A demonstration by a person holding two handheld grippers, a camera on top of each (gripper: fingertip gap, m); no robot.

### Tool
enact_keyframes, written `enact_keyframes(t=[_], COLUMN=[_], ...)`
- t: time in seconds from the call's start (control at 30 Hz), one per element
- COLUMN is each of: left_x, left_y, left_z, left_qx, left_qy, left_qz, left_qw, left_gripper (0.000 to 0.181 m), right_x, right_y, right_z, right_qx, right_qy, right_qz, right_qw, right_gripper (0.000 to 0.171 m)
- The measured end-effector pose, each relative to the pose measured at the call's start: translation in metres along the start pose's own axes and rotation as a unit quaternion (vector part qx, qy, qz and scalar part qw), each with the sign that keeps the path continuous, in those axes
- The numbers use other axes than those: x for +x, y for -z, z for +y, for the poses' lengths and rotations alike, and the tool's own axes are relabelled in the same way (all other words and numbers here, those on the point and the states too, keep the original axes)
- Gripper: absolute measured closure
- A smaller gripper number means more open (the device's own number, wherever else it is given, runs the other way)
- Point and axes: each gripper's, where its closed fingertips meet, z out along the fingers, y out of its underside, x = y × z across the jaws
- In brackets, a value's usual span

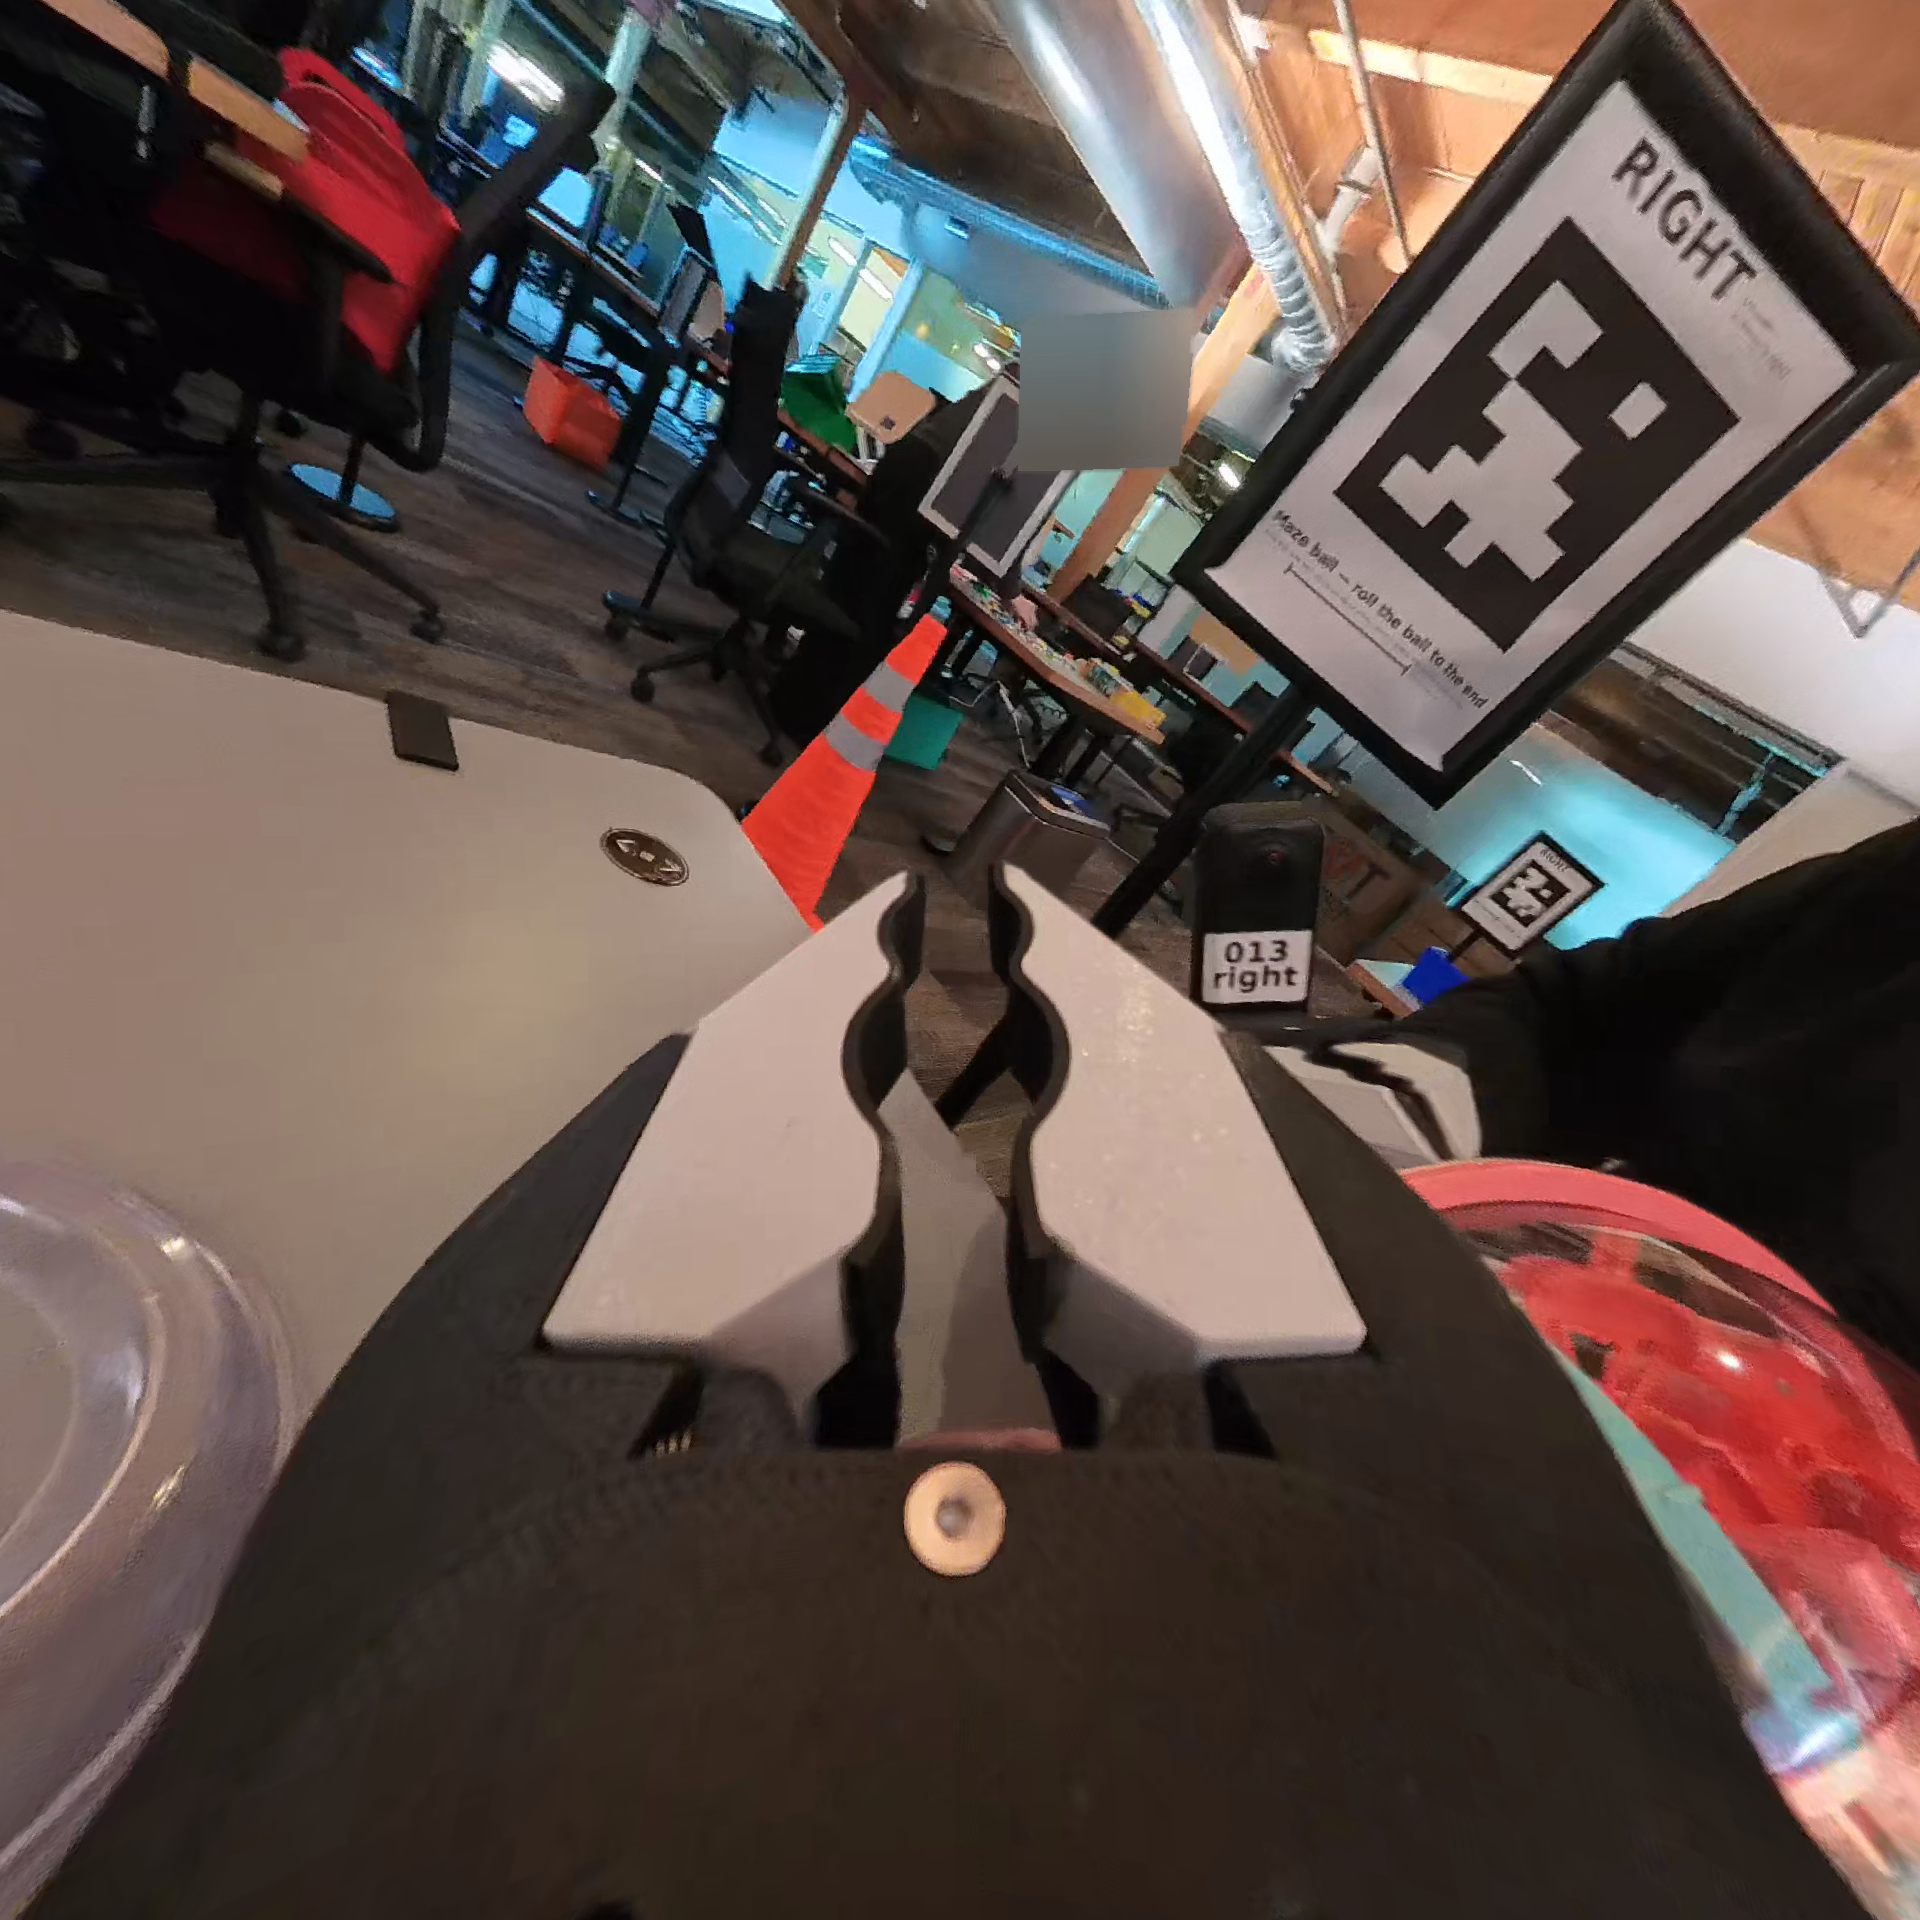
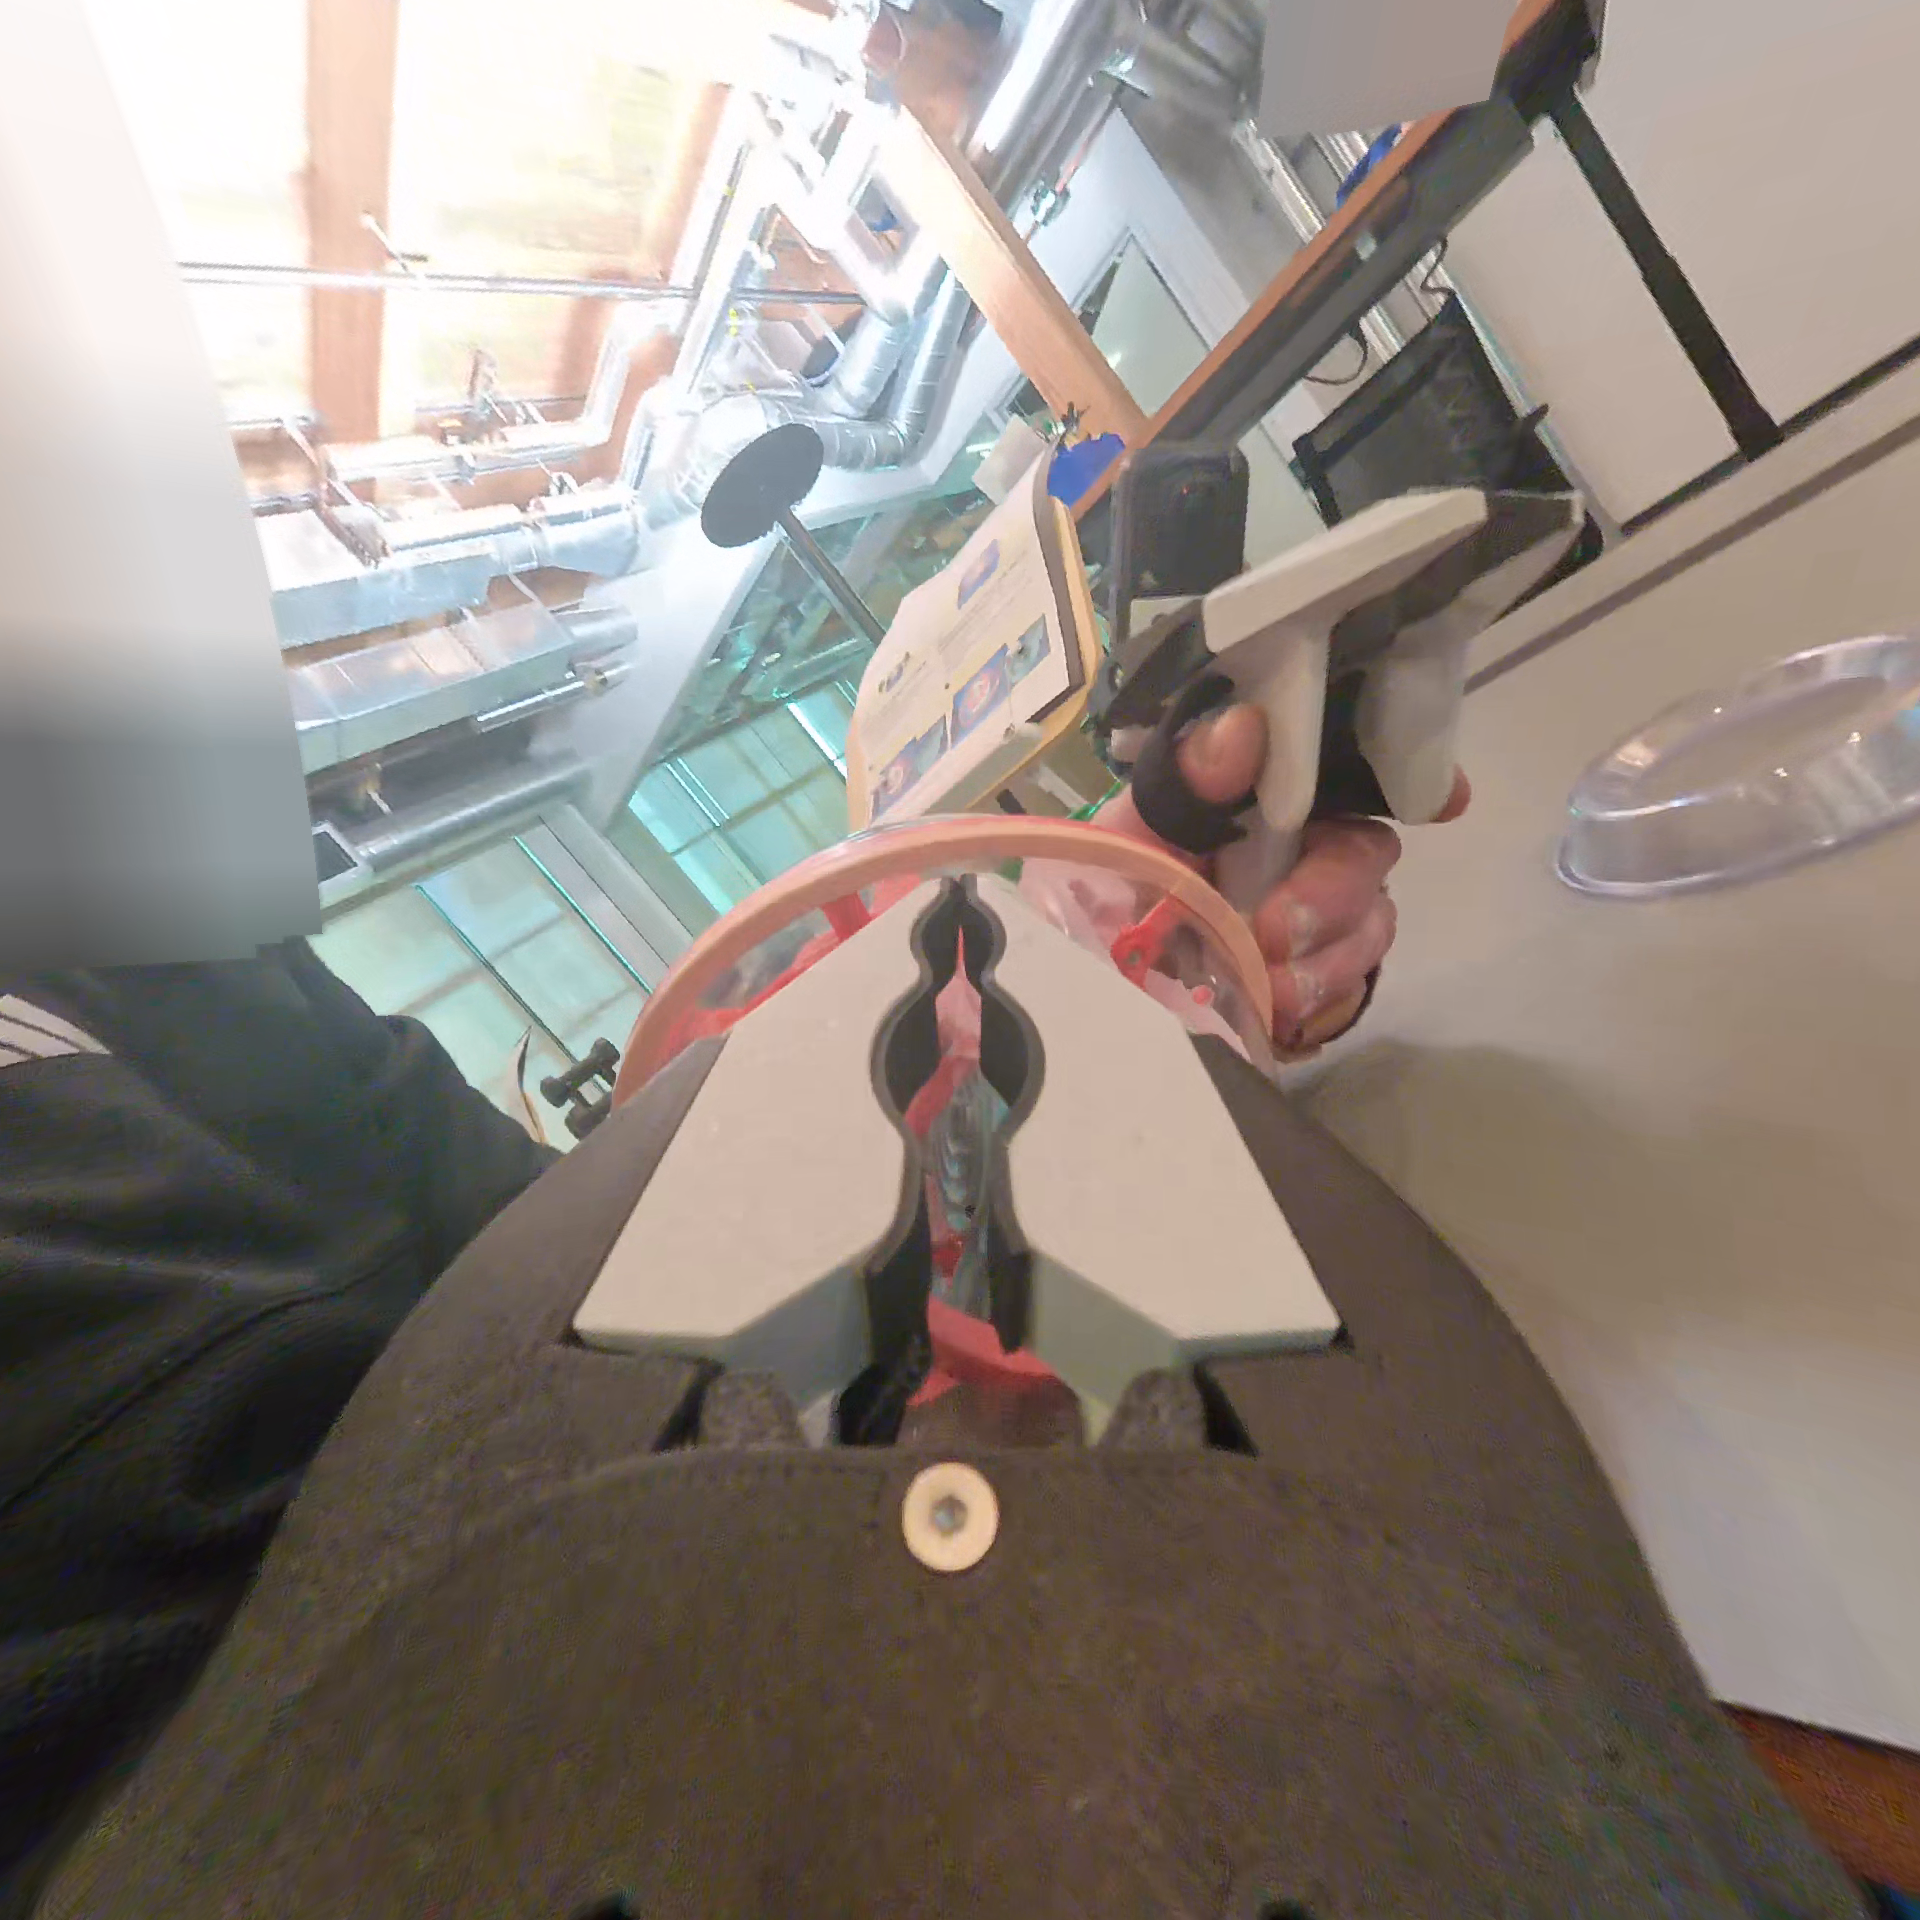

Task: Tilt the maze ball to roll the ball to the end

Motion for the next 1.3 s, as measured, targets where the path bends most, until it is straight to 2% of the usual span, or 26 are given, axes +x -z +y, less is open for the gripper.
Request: enact_keyframes(t=[0.13,0.23,0.33,0.47,0.53,0.73,0.83,0.97,1.1,1.2,1.3], left_x=[0.007,0.024,0.029,0.045,0.064,0.085,0.085,0.088,0.082,0.078,0.067], left_y=[0.003,0.006,0.018,0.034,0.040,0.052,0.053,0.044,0.039,0.037,0.039], left_z=[-0.001,-0.004,-0.009,-0.005,-0.004,-0.002,-0.011,-0.005,-0.002,-0.002,-0.004], left_qx=[-0.002,-0.003,0.020,0.039,0.060,0.082,0.088,0.060,0.053,0.060,0.053], left_qy=[-0.045,-0.062,-0.072,-0.063,-0.063,-0.102,-0.107,-0.118,-0.112,-0.097,-0.104], left_qz=[-0.015,0.002,-0.008,-0.003,0.025,0.004,-0.002,0.005,-0.008,-0.014,-0.052], left_qw=[0.999,0.998,0.997,0.997,0.996,0.991,0.990,0.991,0.992,0.993,0.992], left_gripper=[0.172,0.170,0.169,0.168,0.168,0.166,0.163,0.163,0.164,0.166,0.169], right_x=[-0.003,-0.004,-0.005,-0.021,-0.030,-0.050,-0.053,-0.056,-0.055,-0.056,-0.053], right_y=[0.002,0.003,0.001,0.000,0.001,0.007,0.007,0.006,0.003,0.001,0.003], right_z=[0.005,0.011,0.017,0.030,0.036,0.049,0.057,0.071,0.079,0.078,0.072], right_qx=[-0.028,-0.051,-0.075,-0.122,-0.143,-0.169,-0.199,-0.258,-0.289,-0.298,-0.289], right_qy=[0.004,0.000,-0.008,0.012,0.008,0.013,0.021,0.077,0.108,0.123,0.118], right_qz=[-0.003,0.003,0.022,0.021,0.018,0.015,0.022,0.045,0.083,0.089,0.095], right_qw=[1.000,0.999,0.997,0.992,0.990,0.985,0.979,0.962,0.948,0.942,0.945], right_gripper=[0.171,0.170,0.145,0.130,0.123,0.108,0.082,0.060,0.059,0.061,0.068])
